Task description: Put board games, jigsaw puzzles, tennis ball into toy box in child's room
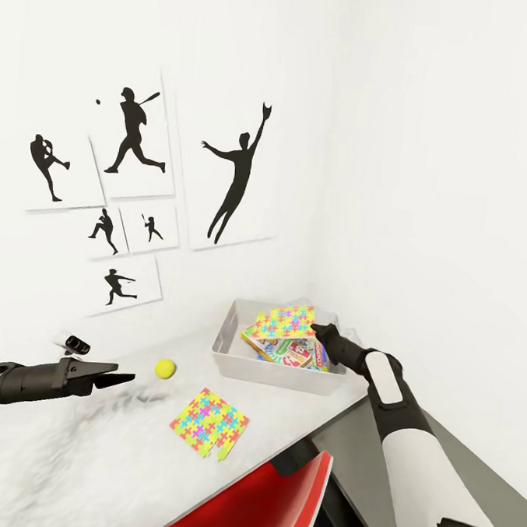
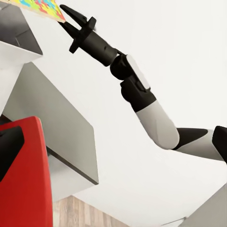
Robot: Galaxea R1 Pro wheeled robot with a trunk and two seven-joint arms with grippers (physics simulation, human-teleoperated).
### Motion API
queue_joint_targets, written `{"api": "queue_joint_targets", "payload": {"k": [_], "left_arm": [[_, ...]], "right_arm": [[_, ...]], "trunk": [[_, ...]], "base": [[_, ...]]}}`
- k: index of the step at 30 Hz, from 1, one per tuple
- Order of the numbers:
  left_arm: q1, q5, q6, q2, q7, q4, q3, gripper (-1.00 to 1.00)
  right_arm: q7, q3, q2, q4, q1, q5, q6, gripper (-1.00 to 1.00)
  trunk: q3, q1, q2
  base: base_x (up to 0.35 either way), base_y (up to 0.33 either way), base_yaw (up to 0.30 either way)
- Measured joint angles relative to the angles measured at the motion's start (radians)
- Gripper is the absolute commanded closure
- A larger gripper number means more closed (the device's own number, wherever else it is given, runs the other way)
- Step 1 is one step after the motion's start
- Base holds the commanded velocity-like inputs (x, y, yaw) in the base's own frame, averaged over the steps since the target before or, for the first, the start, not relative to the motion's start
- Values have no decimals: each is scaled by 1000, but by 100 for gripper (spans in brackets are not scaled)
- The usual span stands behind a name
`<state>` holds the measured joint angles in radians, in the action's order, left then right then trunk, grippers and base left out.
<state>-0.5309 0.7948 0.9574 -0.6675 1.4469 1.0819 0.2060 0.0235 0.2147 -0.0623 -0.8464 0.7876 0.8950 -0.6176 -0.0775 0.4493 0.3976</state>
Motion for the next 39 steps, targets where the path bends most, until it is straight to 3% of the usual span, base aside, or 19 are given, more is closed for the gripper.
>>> {"api": "queue_joint_targets", "payload": {"k": [11,15,22,39], "left_arm": [[0,0,0,0,0,0,0,-100],[0,0,0,0,-1,0,1,-100],[0,0,0,0,-1,0,1,-100],[0,0,0,0,-1,0,0,-100]], "right_arm": [[29,-31,-2,166,70,-6,68,100],[29,-34,-4,179,76,-16,72,100],[29,-33,-4,183,79,-84,102,100],[27,-35,-1,274,116,-96,134,100]], "trunk": [[0,0,0],[0,0,0],[0,0,0],[0,0,0]], "base": [[0,0,0],[0,0,0],[0,0,0],[0,0,0]]}}
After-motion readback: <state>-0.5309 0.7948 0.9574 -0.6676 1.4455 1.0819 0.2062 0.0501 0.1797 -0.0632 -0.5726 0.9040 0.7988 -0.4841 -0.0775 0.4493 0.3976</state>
